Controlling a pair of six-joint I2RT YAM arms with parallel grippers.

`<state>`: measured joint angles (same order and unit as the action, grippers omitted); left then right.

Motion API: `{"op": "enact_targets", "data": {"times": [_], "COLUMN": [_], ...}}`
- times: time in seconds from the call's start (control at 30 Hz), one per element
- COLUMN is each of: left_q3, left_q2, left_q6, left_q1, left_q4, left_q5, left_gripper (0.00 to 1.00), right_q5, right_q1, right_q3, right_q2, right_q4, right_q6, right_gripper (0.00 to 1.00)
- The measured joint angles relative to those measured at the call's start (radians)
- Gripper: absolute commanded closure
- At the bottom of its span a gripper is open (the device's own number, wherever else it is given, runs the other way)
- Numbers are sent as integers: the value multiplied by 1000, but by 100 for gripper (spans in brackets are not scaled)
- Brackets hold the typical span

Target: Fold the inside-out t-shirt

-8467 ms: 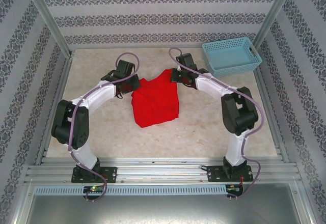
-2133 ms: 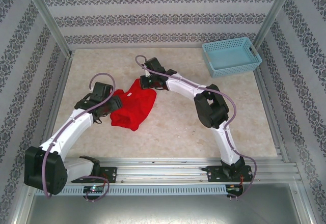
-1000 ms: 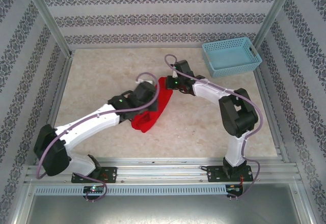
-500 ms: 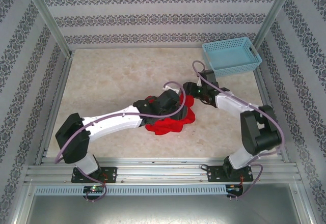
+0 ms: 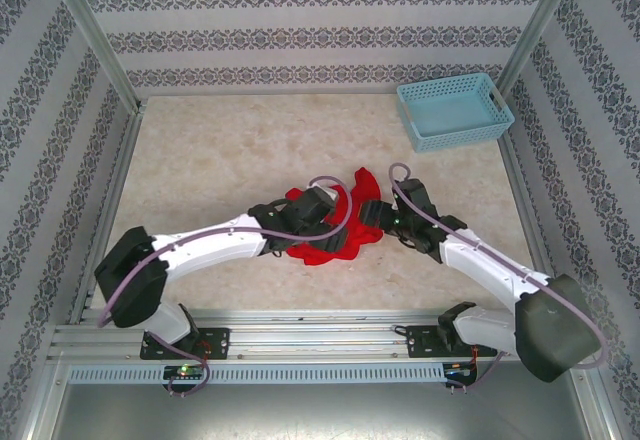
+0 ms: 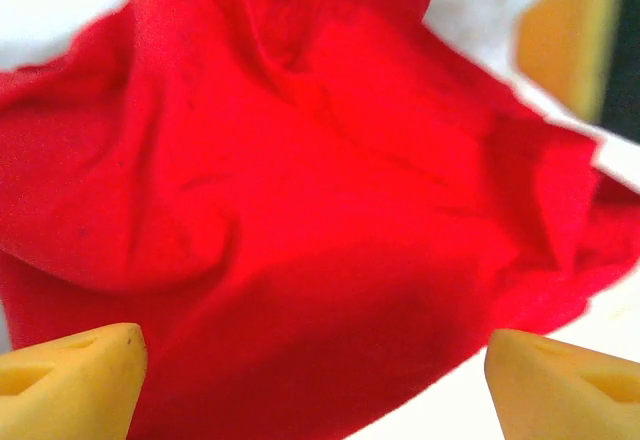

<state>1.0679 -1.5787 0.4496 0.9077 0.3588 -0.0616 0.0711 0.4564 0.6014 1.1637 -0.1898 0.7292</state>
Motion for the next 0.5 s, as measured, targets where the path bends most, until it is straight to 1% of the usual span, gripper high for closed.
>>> {"op": "enact_targets", "data": {"times": [0.07, 0.1, 0.27, 0.33, 0.4, 0.47, 0.5], "left_q3": [18, 28, 58, 58, 56, 40, 24], "left_q2": [-49, -74, -133, -133, -132, -121, -109], "left_q6": [-6, -10, -14, -2, 11, 26, 33], "left_q1": [0, 0, -6, -19, -33, -47, -53], "left_q4": [13, 16, 25, 24, 19, 3, -5], "left_q5": [-8, -17, -50, -56, -56, -55, -54], "left_gripper": [17, 21, 55, 66, 75, 82, 85], "right_q5": [-4, -5, -2, 1, 6, 21, 27], "right_q1": [0, 3, 35, 53, 69, 82, 85], "right_q3": [-31, -47, -142, -171, -174, -172, -170], "right_q2": [-36, -55, -92, -80, -48, -4, 17], "right_q4": [-11, -13, 49, 77, 108, 158, 180], "right_q6": [35, 56, 170, 206, 225, 242, 247], "right_gripper": [21, 21, 27, 29, 35, 42, 48]}}
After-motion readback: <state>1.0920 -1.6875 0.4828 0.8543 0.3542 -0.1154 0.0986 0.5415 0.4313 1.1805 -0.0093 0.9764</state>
